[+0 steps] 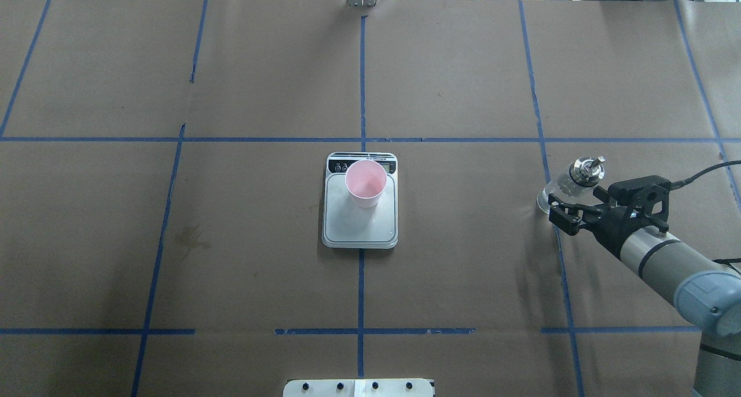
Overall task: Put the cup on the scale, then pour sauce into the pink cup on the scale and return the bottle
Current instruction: 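Reach the right gripper to the glass bottle's metal cap and grasp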
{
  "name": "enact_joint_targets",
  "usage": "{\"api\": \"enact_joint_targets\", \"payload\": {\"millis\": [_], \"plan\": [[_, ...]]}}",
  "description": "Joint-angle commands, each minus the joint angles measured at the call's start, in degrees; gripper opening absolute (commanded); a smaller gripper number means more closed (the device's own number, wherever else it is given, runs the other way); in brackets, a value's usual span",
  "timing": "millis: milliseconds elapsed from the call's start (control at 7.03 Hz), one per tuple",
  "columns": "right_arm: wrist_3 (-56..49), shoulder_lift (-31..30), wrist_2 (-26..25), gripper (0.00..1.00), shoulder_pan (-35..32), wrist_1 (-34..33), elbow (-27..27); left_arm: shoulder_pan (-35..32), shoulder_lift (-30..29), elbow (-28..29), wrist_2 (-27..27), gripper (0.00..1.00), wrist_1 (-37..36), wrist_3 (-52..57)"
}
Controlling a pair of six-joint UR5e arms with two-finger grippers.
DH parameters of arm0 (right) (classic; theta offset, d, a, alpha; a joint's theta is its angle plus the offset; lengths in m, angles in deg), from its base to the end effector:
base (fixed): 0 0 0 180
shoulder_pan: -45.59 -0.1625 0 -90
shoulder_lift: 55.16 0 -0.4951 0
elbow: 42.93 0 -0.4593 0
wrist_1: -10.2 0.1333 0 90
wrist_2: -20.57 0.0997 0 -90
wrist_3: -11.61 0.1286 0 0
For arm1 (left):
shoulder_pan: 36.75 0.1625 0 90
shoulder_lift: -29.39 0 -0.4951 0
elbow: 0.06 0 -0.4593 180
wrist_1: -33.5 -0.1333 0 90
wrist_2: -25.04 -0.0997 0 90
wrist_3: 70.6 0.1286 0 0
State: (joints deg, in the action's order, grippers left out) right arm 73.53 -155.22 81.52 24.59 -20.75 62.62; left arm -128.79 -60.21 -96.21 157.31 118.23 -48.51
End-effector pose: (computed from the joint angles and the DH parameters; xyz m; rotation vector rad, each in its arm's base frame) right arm -0.4107 -0.3673 0.5644 0.8662 -0.8121 0.1766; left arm -0.0665 -0.5520 0.7059 0.1628 0.7234 0.3369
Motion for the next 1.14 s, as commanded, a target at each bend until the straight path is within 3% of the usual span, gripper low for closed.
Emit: {"api": "enact_joint_targets", "payload": {"millis": [0, 427, 569, 854, 996], "plan": [[-0.56, 2.14, -0.66, 1.00, 0.08, 0.10, -3.41, 0.02, -0.05, 0.00, 0.00, 1.00, 0.00, 0.06], [-0.56, 3.11, -1.71, 0.95, -0.01, 0.10, -4.74, 0.02, -0.05, 0.00, 0.00, 1.00, 0.00, 0.06], [-0.56, 3.11, -1.71, 0.73, -0.01, 0.19, -4.74, 0.02, -0.05, 0.00, 0.00, 1.00, 0.09, 0.06], [-0.65, 3.11, -4.42, 0.11, -0.01, 0.28, -4.57, 0.02, 0.13, 0.00, 0.00, 1.00, 0.09, 0.14], [-1.09, 3.11, -5.65, 0.03, -0.01, 2.54, -4.57, 0.02, 0.30, 0.00, 0.00, 1.00, 0.00, 0.15]]}}
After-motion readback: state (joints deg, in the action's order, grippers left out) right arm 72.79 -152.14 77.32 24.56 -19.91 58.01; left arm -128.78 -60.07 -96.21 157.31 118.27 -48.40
